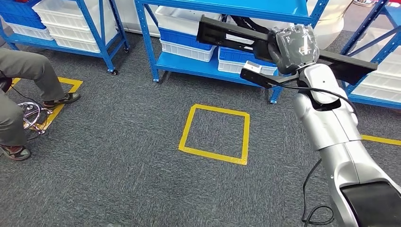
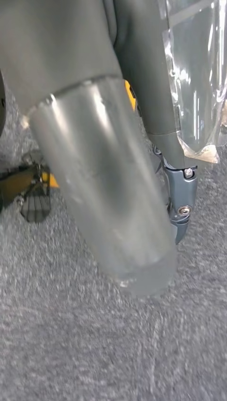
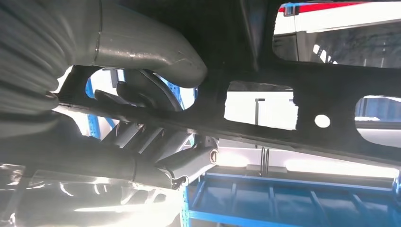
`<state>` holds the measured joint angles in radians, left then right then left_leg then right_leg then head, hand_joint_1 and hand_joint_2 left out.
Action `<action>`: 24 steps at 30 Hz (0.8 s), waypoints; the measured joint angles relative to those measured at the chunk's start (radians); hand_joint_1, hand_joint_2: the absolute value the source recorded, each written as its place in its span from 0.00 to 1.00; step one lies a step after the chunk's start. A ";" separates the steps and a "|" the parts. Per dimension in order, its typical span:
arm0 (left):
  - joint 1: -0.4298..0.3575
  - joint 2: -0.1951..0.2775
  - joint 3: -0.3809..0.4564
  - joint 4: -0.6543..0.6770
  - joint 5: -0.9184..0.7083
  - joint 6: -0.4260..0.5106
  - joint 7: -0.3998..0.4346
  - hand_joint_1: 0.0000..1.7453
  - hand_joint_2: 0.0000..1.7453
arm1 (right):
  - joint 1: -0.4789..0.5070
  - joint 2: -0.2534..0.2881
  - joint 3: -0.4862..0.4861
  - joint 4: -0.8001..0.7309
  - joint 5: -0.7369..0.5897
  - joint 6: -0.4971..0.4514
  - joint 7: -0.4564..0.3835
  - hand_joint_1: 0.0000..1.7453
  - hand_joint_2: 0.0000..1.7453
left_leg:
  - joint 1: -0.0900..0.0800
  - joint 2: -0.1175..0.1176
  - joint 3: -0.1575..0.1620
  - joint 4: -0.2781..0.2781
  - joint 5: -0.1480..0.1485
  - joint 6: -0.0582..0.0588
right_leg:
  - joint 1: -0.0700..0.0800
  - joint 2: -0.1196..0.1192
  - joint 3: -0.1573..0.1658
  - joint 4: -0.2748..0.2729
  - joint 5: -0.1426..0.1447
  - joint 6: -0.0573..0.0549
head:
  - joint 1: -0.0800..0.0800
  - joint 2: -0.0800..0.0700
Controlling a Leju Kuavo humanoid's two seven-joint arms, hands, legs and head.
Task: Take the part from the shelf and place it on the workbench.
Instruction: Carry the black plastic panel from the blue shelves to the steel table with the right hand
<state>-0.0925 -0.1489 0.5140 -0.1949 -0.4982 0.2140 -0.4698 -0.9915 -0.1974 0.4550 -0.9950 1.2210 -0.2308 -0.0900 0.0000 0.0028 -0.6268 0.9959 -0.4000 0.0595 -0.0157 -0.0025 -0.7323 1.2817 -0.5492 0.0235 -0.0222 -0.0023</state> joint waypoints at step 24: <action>0.007 -0.013 0.002 0.000 0.004 0.000 -0.023 0.00 0.00 | -0.033 0.087 0.025 0.027 0.069 0.015 0.028 1.00 1.00 | 0.009 0.036 0.016 0.015 -0.022 -0.050 | 0.015 -0.089 0.211 -0.286 0.052 -0.016 | -0.003 0.000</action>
<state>-0.0857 -0.1617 0.5158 -0.1946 -0.4938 0.2135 -0.4930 -1.0243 -0.1102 0.4801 -0.9679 1.2899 -0.2156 -0.0618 0.0091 0.0388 -0.6110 1.0109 -0.4222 0.0098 -0.0010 -0.0916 -0.5214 0.9952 -0.4970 0.0076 -0.0252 -0.0023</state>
